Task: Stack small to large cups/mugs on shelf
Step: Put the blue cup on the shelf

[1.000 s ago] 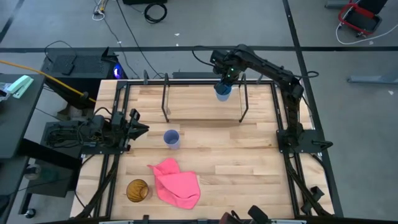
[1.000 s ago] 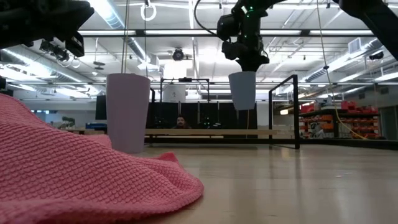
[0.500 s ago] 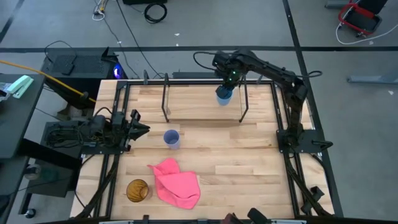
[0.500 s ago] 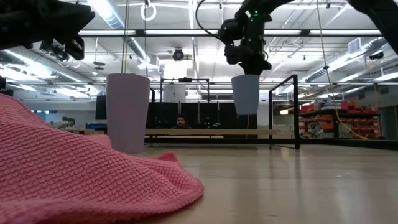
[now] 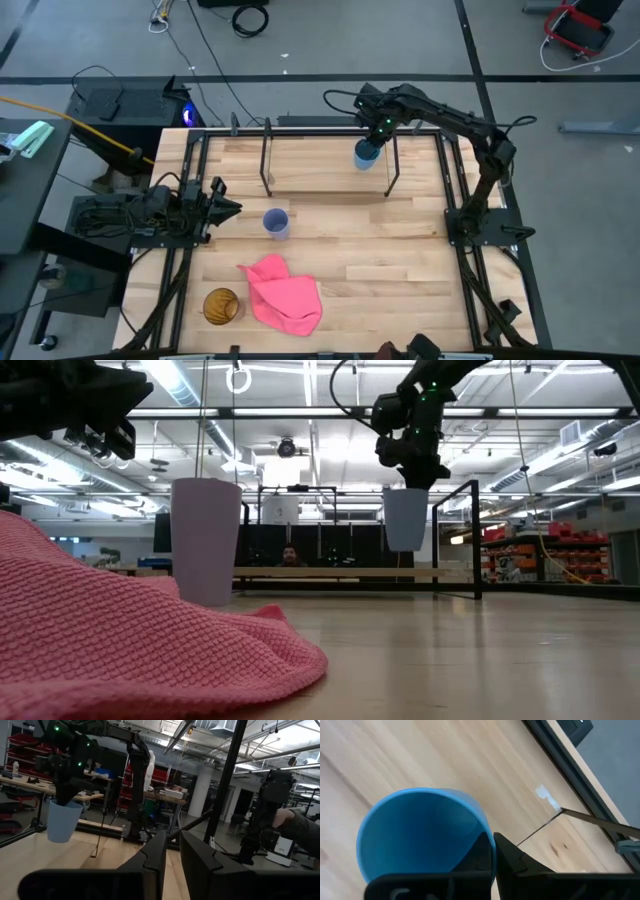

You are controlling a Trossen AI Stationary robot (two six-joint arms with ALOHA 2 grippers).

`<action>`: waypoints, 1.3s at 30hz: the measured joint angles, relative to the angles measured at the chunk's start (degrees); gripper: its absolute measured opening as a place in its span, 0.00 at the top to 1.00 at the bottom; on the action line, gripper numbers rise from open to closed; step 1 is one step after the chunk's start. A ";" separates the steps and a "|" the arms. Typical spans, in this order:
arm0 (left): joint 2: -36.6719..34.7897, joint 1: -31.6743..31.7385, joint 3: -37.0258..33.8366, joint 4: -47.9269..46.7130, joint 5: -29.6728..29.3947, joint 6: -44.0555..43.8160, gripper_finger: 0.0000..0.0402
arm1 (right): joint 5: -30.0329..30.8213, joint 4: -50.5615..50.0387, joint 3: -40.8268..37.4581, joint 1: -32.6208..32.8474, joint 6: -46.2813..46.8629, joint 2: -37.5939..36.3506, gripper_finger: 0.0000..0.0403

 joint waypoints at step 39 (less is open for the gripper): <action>0.00 0.01 0.00 0.02 -0.02 0.91 0.85 | -1.34 6.01 -6.11 -1.76 -0.28 0.05 0.98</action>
